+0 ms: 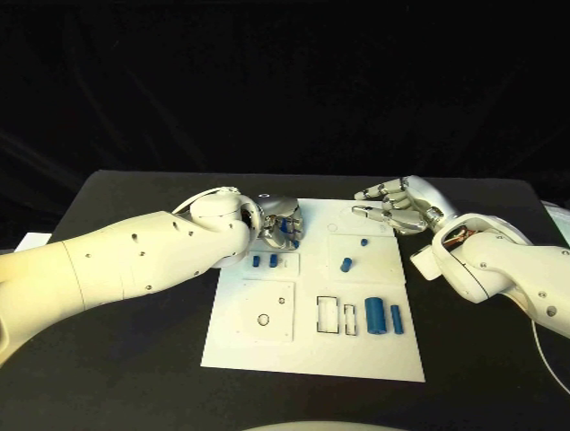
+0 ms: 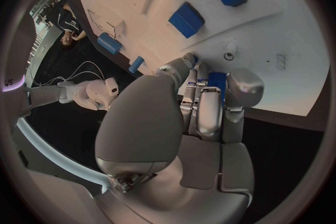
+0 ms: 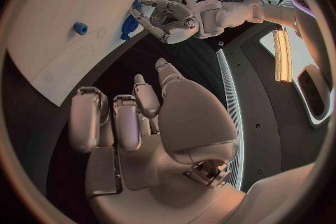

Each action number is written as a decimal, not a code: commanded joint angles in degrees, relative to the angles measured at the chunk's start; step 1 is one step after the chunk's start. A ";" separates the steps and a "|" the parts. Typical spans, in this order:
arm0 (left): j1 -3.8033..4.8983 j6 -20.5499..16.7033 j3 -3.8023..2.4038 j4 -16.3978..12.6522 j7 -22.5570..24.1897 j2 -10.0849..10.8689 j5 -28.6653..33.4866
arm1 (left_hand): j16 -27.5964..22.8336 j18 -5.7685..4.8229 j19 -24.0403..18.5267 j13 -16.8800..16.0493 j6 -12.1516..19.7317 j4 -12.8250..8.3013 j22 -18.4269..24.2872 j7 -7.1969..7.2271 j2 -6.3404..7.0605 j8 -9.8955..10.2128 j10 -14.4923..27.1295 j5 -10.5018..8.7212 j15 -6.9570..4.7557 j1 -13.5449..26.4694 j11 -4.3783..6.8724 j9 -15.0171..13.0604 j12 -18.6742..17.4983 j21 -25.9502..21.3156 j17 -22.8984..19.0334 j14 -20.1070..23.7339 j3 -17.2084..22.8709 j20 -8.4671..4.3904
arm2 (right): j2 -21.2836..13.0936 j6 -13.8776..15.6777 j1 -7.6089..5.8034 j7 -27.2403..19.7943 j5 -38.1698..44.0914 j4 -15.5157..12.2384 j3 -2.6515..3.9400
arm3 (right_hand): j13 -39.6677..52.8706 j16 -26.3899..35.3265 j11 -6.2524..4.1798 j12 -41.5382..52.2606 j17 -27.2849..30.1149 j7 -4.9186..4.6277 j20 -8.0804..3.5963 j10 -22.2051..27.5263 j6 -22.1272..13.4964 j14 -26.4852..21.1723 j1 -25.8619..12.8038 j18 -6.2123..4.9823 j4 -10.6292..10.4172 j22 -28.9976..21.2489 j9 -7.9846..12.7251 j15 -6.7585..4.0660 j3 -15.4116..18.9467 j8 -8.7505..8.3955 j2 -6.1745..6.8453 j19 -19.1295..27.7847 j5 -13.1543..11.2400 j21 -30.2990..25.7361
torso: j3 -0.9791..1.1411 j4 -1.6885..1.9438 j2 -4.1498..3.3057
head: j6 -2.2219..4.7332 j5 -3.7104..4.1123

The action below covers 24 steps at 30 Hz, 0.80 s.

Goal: Assemble the parts on the task board

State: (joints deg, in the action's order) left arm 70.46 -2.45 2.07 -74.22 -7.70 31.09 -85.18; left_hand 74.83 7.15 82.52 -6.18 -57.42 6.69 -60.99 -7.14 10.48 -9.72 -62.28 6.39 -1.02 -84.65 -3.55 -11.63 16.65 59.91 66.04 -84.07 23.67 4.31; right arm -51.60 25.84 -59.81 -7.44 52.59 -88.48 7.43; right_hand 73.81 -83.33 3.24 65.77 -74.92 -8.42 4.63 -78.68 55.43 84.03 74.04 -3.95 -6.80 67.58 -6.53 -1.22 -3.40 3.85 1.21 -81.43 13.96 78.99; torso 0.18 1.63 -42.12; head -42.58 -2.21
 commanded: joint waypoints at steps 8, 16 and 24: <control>-0.30 4.09 0.23 -0.09 -2.27 -0.58 -1.41 | -0.16 -1.01 0.95 -0.32 -1.99 -1.12 -1.84 0.19 -0.89 -0.28 -1.90 -0.06 -0.69 -0.57 0.44 0.27 1.22 2.08 -0.40 -1.73 1.51 -0.27 | 0.10 -0.89 0.04 -0.31 0.07 -0.18 0.00 | -0.01 0.36 -0.04 0.01 -5.39 0.08 -0.01 0.39 0.23 3.72 -0.11 -0.43 -0.12 0.00 -0.08 -0.02 0.20 0.13 -0.38 0.42 -0.11 -0.25 | 0.02 0.01 0.01 | -0.07 0.06; -0.30 2.92 0.23 0.13 -2.29 -0.74 -1.96 | -0.14 -1.37 1.30 -0.82 -4.43 -2.36 -3.90 0.70 -1.85 -0.94 -3.88 -0.07 -1.24 -0.56 1.10 0.41 2.10 4.07 -1.03 -1.73 3.17 -0.74 | 0.13 -0.99 0.04 -0.28 0.07 -0.21 0.00 | -0.01 0.36 -0.04 0.01 -5.39 0.08 -0.01 0.39 0.23 3.72 -0.11 -0.43 -0.12 0.00 -0.08 -0.02 0.20 0.13 -0.38 0.42 -0.11 -0.25 | 0.05 -0.03 0.04 | 0.04 0.04; -0.32 -0.50 0.08 0.04 -1.59 -0.66 -1.51 | -0.21 -1.52 1.45 -0.99 -5.30 -2.83 -4.78 0.79 -2.20 -1.04 -4.48 -0.03 -1.36 -0.18 1.26 0.55 2.13 4.91 -1.52 -1.71 3.92 -0.91 | 0.15 -1.03 0.04 -0.26 0.07 -0.18 0.00 | 0.00 0.38 -0.04 0.03 -5.36 0.08 -0.01 0.37 0.24 3.72 -0.14 -0.43 -0.17 0.00 -0.08 -0.02 0.23 0.14 -0.43 0.42 -0.13 -0.26 | 0.04 -0.03 0.06 | 0.18 0.12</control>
State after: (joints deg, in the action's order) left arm 70.36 -1.93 2.06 -74.17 -9.28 30.42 -86.56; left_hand 74.83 6.28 83.75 -7.12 -62.35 3.80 -65.72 -6.33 8.66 -10.47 -66.38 6.38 -2.05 -84.94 -2.18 -11.05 18.44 64.51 64.58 -83.87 27.20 3.49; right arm -51.52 25.63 -59.81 -7.44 52.54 -88.58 7.43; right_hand 73.82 -83.33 3.24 65.77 -74.91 -8.42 4.63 -78.68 55.43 84.03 74.05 -3.95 -6.79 67.59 -6.56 -1.22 -3.41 3.85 1.21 -81.44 13.96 78.99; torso 0.24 1.61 -42.08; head -42.47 -2.11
